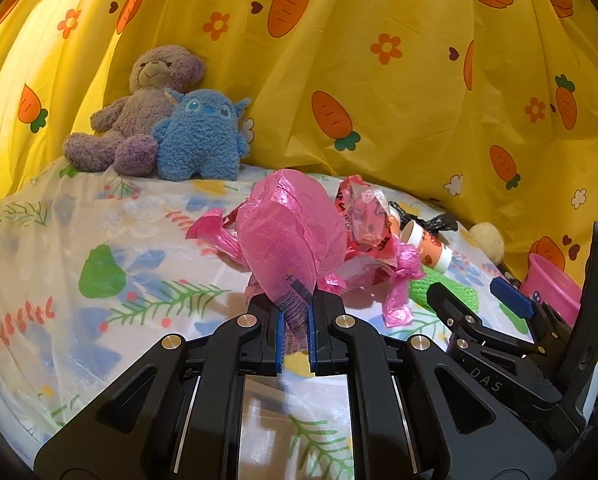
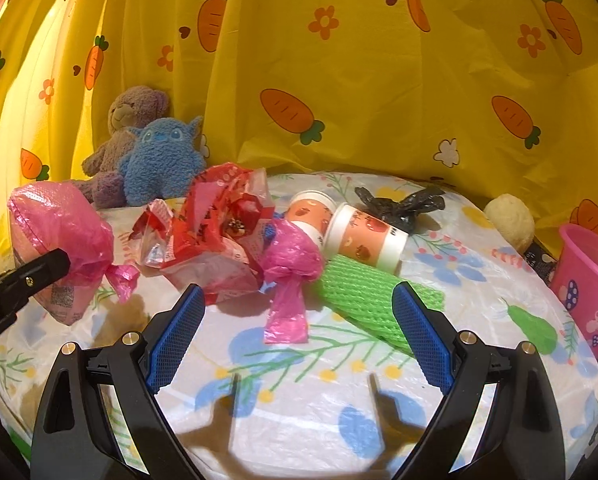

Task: Collect trash
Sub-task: 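Grasp the pink plastic bag with the left tool, then grasp the red snack wrapper with the right tool, then carry the pink bag and red wrapper over the pink bucket with both tools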

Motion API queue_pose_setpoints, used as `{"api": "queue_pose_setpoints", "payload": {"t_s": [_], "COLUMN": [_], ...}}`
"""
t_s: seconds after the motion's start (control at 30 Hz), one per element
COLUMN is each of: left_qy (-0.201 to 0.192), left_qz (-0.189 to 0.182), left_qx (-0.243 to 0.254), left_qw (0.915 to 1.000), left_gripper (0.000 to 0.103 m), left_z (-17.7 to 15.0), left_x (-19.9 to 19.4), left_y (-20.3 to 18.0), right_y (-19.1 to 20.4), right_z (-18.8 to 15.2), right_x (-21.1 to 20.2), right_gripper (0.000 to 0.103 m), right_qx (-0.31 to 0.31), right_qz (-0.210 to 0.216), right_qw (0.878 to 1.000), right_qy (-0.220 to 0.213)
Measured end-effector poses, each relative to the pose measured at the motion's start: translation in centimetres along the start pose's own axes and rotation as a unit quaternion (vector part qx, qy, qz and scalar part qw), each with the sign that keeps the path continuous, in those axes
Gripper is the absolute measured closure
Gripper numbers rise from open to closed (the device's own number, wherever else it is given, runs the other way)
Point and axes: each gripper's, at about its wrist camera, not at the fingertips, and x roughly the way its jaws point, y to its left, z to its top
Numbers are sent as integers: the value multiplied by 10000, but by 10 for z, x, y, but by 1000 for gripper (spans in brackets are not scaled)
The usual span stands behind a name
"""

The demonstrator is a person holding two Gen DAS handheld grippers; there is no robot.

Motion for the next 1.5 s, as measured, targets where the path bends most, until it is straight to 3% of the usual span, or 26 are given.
{"api": "queue_pose_setpoints", "payload": {"t_s": [0.13,0.23,0.33,0.47,0.57,0.63,0.7,1.13,1.5], "left_qy": [32,66,90,140,179,179,170,106,92], "left_qz": [61,110,142,160,156,146,130,45,-214], "left_qx": [-71,-146,-204,-259,-268,-254,-242,-56,180], "left_qw": [10000,9998,9997,9994,9994,9994,9995,9999,9996], "left_gripper": [95,95,95,95,95,95,95,95,95], "left_z": [1,2,3,3,2,2,3,1,-1], "left_x": [5,10,13,18,20,20,20,12,9], "left_y": [7,14,20,25,26,25,23,2,-27], "right_y": [16,25,30,31,33,33,31,5,-41], "right_z": [13,20,23,20,20,21,22,43,44], "right_x": [15,33,52,67,65,63,58,-13,-54], "right_gripper": [17,27,40,65,76,93,99,100,101], "right_qx": [-166,-247,-298,-361,-451,-474,-480,-188,162], "right_qz": [269,477,540,638,685,769,802,1111,889], "right_qw": [9995,9985,9977,9958,9955,9948,9948,9927,9932], "right_qy": [-59,87,280,552,482,471,406,-427,-729]}}
